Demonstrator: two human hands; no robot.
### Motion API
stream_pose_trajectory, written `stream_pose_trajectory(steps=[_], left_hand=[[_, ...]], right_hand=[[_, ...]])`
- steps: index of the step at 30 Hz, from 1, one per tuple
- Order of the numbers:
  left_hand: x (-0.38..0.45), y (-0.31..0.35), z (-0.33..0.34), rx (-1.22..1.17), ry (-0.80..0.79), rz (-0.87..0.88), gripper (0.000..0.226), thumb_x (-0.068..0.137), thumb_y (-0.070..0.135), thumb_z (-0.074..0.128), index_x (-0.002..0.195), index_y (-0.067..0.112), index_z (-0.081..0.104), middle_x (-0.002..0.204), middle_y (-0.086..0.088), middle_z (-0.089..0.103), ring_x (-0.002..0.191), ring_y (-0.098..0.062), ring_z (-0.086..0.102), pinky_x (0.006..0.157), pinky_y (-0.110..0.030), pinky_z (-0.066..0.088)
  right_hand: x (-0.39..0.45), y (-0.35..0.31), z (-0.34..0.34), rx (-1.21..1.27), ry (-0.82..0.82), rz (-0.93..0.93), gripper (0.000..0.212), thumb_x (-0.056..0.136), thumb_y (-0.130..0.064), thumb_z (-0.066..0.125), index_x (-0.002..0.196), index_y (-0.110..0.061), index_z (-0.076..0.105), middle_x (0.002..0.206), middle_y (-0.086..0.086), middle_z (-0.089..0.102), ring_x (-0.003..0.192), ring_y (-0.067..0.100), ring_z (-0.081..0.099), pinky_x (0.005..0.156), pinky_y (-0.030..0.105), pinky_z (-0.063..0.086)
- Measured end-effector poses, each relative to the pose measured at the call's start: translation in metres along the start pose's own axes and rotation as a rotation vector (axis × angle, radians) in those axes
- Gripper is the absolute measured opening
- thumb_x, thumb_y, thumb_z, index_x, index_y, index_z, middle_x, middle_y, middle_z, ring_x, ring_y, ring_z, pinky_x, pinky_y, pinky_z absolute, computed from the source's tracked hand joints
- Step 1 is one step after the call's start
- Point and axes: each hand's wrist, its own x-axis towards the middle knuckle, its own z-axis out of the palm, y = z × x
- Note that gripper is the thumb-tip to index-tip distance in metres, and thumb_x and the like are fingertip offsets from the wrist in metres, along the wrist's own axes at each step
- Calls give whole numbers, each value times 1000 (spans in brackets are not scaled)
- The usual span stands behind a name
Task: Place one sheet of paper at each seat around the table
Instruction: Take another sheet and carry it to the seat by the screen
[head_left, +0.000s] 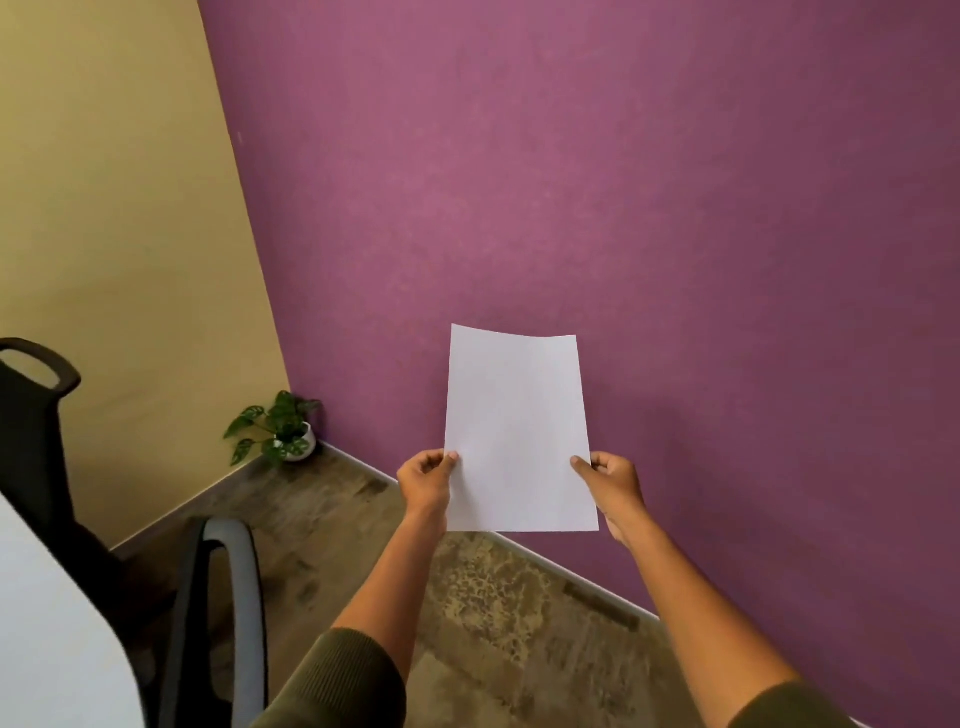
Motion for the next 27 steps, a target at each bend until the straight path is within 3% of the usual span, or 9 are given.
stream_pose_trajectory(steps=[4, 6, 8, 12, 18, 27], left_hand=[[66, -12, 4, 30, 82, -22, 5, 88, 6, 67, 87, 2, 64, 82, -9, 63, 75, -20, 53, 67, -29, 44], [99, -18, 2, 60, 143, -18, 6, 88, 6, 67, 90, 0, 65, 80, -7, 62, 75, -18, 53, 64, -26, 44], [132, -23, 2, 88, 211, -14, 8, 89, 7, 67, 92, 0, 66, 78, -4, 62, 71, -17, 53, 61, -24, 43], [185, -18, -5, 123, 367, -17, 7, 89, 10, 67, 90, 3, 68, 78, 1, 63, 70, -14, 54, 61, -23, 43], [243, -5, -26, 108, 591, -11, 9, 89, 14, 68, 80, 12, 68, 81, 2, 65, 75, -13, 55, 71, -29, 42], [327, -9, -106, 79, 865, -23, 9, 89, 20, 68, 91, 12, 72, 91, 3, 66, 85, -14, 59, 79, -33, 43]], right_hand=[[73, 13, 46, 12, -84, 40, 30, 92, -18, 66, 82, 10, 59, 64, 12, 54, 64, 16, 44, 62, 29, 33], [110, 17, 71, 36, -149, 35, 31, 91, -16, 66, 94, 14, 60, 81, 30, 66, 71, 22, 54, 66, 32, 39], [151, 18, 96, 36, -209, 29, 22, 90, -15, 67, 93, 7, 66, 92, 27, 71, 84, 33, 69, 69, 37, 48], [217, 6, 144, 14, -343, 27, 16, 89, -14, 68, 99, -1, 69, 98, 15, 74, 98, 33, 70, 88, 45, 56], [282, -24, 222, -42, -543, -23, 14, 88, -13, 69, 98, -3, 70, 97, 13, 74, 96, 30, 70, 87, 41, 56], [334, -49, 378, -127, -813, -100, 16, 89, -14, 69, 101, -4, 69, 97, 11, 73, 95, 26, 70, 91, 40, 58]])
